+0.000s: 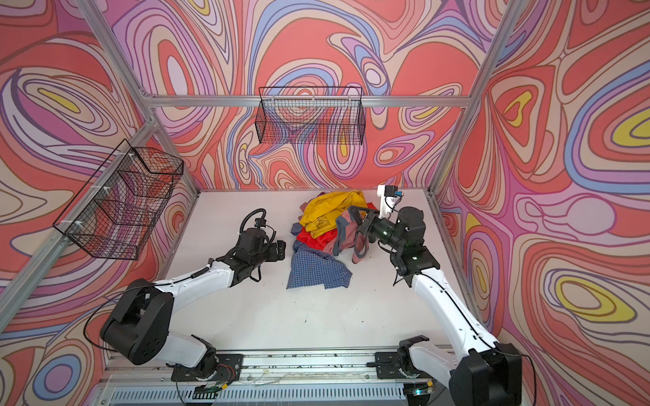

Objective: Pick out a specific cloth from the pile
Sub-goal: 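Grasp the pink grey-trimmed shirt with the right gripper and lift it up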

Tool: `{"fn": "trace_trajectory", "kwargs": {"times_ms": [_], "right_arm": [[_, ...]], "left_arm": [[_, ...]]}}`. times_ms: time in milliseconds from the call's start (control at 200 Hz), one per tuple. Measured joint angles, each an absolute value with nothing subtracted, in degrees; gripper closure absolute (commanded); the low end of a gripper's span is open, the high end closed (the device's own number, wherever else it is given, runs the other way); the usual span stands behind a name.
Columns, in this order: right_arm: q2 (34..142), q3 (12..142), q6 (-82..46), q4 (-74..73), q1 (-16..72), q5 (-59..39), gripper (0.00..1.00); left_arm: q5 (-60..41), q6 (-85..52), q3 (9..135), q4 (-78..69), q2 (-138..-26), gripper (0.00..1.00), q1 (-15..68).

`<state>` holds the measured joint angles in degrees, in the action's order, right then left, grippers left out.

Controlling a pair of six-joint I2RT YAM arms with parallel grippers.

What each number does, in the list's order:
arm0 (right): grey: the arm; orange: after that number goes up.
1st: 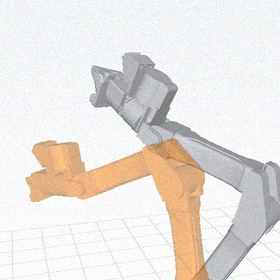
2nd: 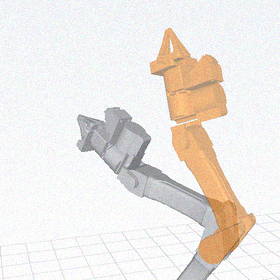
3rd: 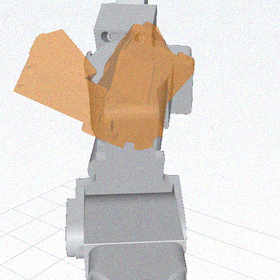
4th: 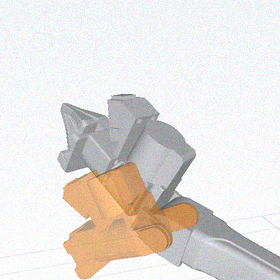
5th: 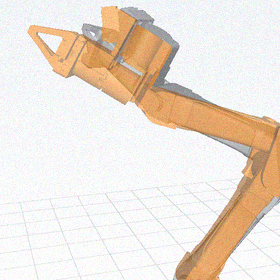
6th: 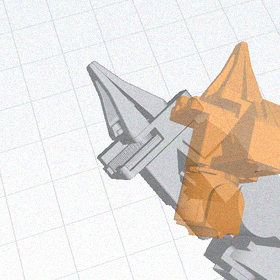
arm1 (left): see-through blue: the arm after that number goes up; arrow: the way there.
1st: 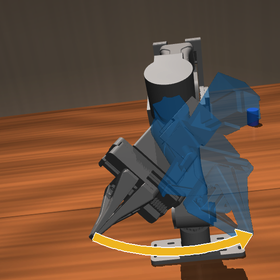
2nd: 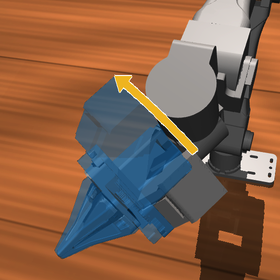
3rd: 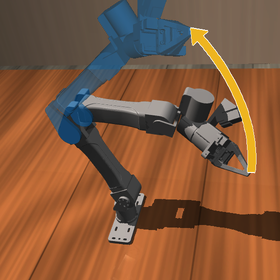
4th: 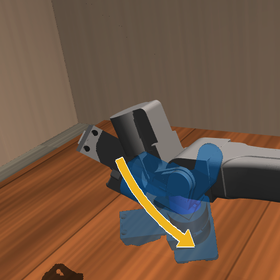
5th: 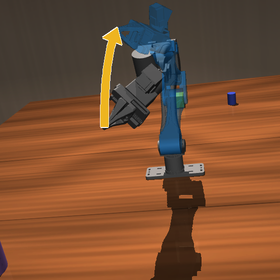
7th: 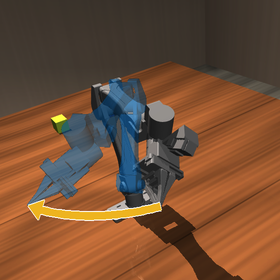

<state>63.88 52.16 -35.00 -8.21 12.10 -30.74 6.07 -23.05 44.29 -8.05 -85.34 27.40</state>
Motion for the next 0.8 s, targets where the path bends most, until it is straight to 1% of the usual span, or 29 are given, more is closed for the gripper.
{"fn": "trace_trajectory", "kwargs": {"times_ms": [451,801], "right_arm": [[63.9,62.7,-31.4,-2.0,12.1,-32.9,1.0],[63.8,66.0,-30.6,-1.1,12.1,-36.5,1.0]], "left_arm": [[6.3,-21.6,46.7,-7.3,-86.4,0.1,29.5],[6.5,-21.2,48.1,-6.6,-88.4,0.1,30.5]]}}
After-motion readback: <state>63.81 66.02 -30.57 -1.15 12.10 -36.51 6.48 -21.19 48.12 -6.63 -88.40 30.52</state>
